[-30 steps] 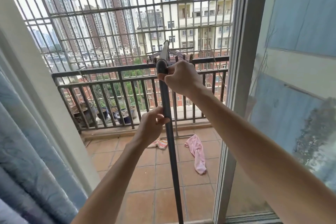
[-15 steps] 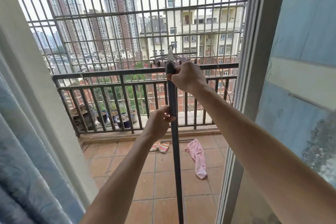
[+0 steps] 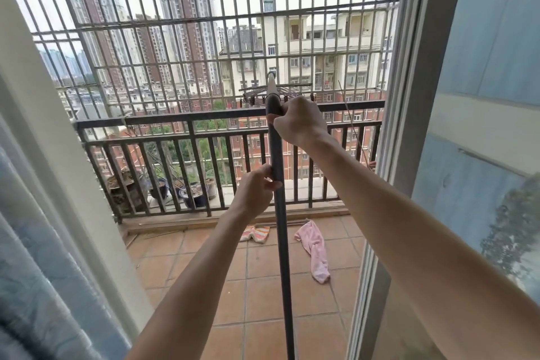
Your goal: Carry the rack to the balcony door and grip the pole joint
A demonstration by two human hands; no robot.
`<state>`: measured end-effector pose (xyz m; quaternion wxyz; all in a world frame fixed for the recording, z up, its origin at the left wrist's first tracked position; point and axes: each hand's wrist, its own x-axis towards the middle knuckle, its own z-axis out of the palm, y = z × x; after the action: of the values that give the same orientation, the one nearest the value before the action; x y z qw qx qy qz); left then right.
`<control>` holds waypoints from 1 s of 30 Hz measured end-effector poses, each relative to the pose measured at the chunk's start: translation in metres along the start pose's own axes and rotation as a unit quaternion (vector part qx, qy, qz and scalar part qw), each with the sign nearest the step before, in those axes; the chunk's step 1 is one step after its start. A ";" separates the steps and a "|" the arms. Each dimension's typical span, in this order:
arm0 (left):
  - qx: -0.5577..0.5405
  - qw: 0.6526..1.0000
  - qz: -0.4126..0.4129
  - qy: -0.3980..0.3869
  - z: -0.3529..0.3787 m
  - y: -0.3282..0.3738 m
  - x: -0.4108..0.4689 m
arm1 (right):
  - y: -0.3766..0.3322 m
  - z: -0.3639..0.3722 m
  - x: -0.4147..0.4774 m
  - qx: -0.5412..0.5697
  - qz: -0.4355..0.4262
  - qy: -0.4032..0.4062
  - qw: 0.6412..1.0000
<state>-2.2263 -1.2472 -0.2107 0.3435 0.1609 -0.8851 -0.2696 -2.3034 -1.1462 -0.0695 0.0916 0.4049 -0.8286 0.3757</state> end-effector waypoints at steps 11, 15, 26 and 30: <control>-0.004 0.998 -0.053 -0.019 -0.039 0.022 -0.050 | -0.007 0.009 -0.055 0.164 0.035 0.072 0.983; -0.123 0.980 -0.155 0.005 -0.061 0.023 -0.077 | 0.007 0.010 -0.091 0.347 0.082 0.035 0.933; -0.314 0.925 -0.210 0.026 -0.104 0.005 -0.104 | -0.016 0.009 -0.137 0.431 0.073 -0.035 0.899; -0.362 0.911 -0.196 0.012 -0.121 0.006 -0.097 | -0.037 0.010 -0.138 0.418 0.047 -0.051 0.906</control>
<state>-2.0739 -1.2415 -0.1832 0.3294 0.1991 -0.6731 -0.6314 -2.1841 -1.0846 -0.1196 -0.1460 0.3856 -0.6173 0.6700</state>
